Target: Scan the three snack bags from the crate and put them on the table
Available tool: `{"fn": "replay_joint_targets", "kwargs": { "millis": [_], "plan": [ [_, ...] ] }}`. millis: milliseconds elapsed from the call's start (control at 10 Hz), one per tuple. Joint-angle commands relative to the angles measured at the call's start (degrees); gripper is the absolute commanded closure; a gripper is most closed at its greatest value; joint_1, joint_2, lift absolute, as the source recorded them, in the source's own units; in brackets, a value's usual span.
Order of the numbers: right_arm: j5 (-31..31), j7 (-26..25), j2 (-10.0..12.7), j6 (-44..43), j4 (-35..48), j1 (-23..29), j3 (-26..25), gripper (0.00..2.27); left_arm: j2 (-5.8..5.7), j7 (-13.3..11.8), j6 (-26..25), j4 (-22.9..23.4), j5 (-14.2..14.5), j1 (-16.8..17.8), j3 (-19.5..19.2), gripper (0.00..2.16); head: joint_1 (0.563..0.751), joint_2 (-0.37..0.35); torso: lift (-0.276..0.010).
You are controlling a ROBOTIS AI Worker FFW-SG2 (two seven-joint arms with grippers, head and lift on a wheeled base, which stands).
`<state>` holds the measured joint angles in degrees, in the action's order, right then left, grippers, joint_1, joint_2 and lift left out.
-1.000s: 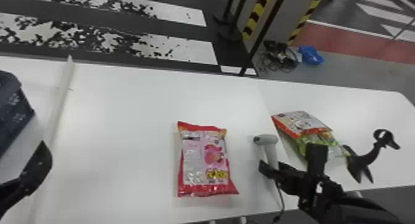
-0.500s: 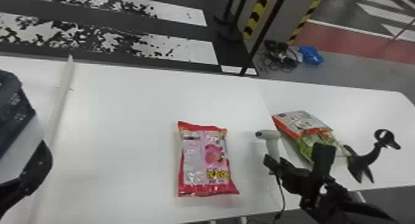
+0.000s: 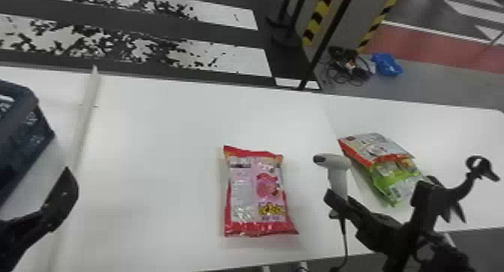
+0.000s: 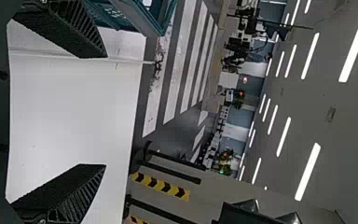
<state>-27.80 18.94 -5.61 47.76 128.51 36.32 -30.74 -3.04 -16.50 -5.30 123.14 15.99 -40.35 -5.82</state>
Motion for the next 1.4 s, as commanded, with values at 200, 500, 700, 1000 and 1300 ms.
{"fn": "replay_joint_targets", "kwargs": {
  "millis": [200, 500, 700, 1000, 1300],
  "plan": [
    [-2.3, 0.2, 2.4, 6.2, 4.1, 0.9, 4.5, 2.24, 0.05, 0.0, 1.1, 0.0, 0.0, -0.6, -0.1, 0.02, 0.695, -0.187, -0.094],
    [-0.4, -0.3, 2.9, 6.3, 4.6, 0.8, 7.8, 2.24, 0.05, 0.0, 2.0, -0.1, 0.0, -1.0, -0.3, 0.02, 0.695, -0.109, -0.094],
    [1.7, -1.0, 2.9, 5.8, 3.6, -0.2, 9.4, 2.24, -0.04, -0.1, 2.2, -0.1, 0.1, -1.0, -0.3, 0.02, 0.695, -0.086, -0.094],
    [4.9, -1.7, 2.6, 5.3, 0.1, -3.1, 11.6, 2.24, -0.21, -0.1, 2.2, -0.1, 0.1, -1.1, -0.5, 0.02, 0.695, -0.08, -0.094],
    [6.9, -1.7, 2.2, 4.9, -2.0, -3.5, 13.3, 2.24, -0.21, -0.1, 2.2, -0.2, 0.2, -1.1, -0.8, 0.02, 0.695, -0.064, -0.094]
  ]
}}
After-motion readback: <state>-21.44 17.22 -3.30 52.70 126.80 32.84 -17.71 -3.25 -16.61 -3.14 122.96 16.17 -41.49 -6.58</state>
